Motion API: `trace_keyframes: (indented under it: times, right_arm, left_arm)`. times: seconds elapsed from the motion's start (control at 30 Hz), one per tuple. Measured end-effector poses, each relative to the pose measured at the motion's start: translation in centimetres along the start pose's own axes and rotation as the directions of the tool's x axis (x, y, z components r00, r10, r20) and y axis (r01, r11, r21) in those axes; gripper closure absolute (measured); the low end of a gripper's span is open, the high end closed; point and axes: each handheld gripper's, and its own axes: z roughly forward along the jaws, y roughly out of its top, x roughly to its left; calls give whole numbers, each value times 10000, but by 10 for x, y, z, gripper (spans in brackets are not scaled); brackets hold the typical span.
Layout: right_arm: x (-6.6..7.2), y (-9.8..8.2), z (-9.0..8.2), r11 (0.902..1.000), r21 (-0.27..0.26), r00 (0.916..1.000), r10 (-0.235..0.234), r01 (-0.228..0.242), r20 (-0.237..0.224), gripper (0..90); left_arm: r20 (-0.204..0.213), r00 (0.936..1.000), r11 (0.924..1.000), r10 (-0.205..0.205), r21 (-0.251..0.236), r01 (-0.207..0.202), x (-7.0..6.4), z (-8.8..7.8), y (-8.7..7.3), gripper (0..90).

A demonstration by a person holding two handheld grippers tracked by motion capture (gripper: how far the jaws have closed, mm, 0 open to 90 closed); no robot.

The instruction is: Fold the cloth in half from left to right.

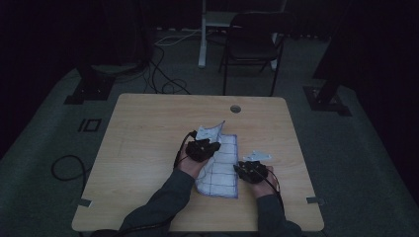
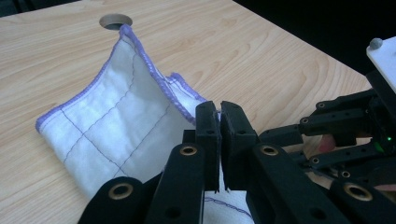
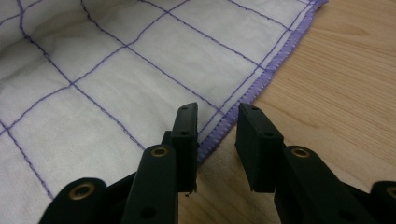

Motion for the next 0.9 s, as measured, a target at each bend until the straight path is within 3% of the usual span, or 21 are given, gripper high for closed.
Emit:
trace_keyframes:
  times: [0.57,0.9]
  right_arm:
    - [-1,-1,0,10000,-45,10000,20,-20,-12,696]
    - [-1,-1,0,10000,-70,10000,24,-24,-47,696]
  left_arm:
    - [158,9999,9988,-23,499,15,-7,31,0,874]
    - [297,9991,9975,309,634,-327,-16,40,1,873]
